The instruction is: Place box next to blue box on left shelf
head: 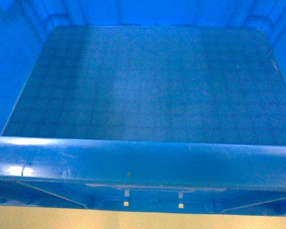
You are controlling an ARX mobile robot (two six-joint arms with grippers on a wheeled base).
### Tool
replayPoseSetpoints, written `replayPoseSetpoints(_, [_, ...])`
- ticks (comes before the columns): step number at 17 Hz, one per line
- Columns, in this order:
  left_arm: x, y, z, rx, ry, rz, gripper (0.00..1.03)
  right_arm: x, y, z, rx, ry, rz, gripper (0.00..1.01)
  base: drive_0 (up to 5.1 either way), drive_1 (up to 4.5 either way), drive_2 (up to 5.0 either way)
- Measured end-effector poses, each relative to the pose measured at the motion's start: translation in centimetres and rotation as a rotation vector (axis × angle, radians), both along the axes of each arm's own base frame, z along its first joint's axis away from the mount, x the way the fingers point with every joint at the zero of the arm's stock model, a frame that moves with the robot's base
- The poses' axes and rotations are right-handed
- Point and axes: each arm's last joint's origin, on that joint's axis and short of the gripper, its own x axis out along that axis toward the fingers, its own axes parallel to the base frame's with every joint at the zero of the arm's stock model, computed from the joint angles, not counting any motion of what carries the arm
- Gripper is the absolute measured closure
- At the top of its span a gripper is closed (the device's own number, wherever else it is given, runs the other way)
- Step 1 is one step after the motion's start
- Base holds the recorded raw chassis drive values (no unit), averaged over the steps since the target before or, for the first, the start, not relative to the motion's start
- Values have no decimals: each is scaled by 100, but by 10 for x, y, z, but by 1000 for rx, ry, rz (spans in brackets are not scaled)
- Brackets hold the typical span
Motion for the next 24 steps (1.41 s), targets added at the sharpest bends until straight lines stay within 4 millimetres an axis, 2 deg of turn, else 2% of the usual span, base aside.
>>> replayPoseSetpoints(24, [0, 0, 0, 1, 1, 0, 94, 1, 0, -1, -1, 4, 0, 93, -5, 410, -419])
